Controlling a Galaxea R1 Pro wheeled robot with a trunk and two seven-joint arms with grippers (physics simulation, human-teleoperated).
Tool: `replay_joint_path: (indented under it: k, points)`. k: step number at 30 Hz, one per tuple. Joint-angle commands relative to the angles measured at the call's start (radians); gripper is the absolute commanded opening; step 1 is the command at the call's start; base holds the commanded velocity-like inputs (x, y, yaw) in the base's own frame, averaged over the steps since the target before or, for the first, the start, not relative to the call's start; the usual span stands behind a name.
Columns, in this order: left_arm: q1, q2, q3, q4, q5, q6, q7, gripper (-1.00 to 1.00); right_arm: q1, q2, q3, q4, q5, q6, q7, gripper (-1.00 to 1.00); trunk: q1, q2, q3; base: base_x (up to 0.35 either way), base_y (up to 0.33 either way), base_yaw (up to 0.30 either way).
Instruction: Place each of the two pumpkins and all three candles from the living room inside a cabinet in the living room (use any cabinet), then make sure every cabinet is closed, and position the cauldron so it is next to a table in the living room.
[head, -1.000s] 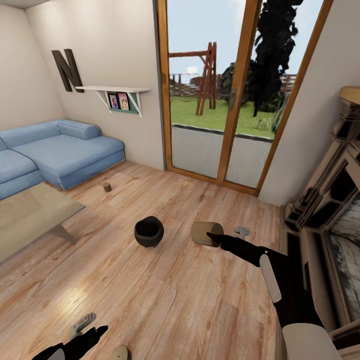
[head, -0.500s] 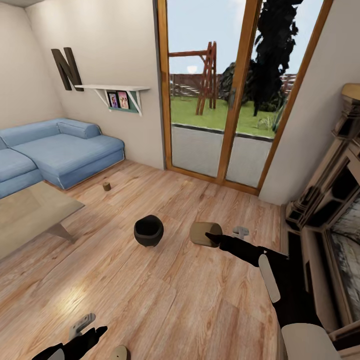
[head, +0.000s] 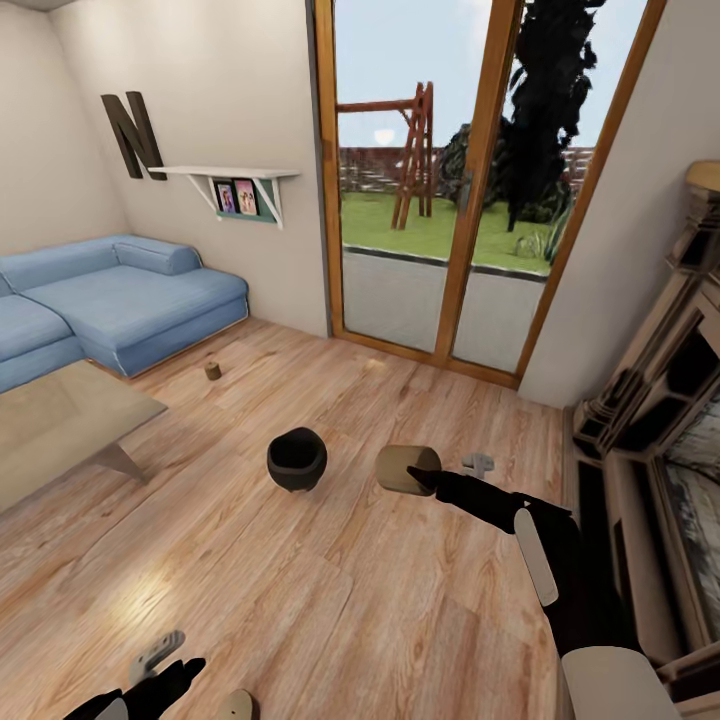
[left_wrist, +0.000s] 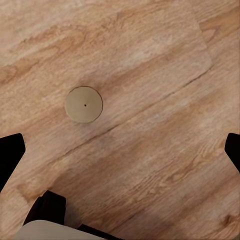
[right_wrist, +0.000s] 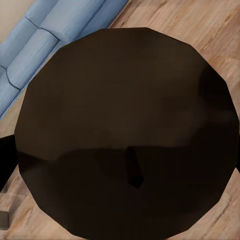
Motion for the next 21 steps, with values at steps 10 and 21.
replay_joint_path:
  k: [10,21]
  points:
    - [0.000,-0.001,0.000,0.000,0.000,0.000,0.001,1.00,0.000,0.001,0.000,0.001,-0.001,0.000,0.001,-1.00,0.038,-0.070,-0.031,0.000,0.000,0.000]
    - [0.000,-0.002,0.000,0.000,0.000,0.001,0.002,1.00,0.000,0.001,0.000,0.001,-0.001,0.000,0.002,-1.00,0.081,-0.147,-0.066,0.000,0.000,0.000]
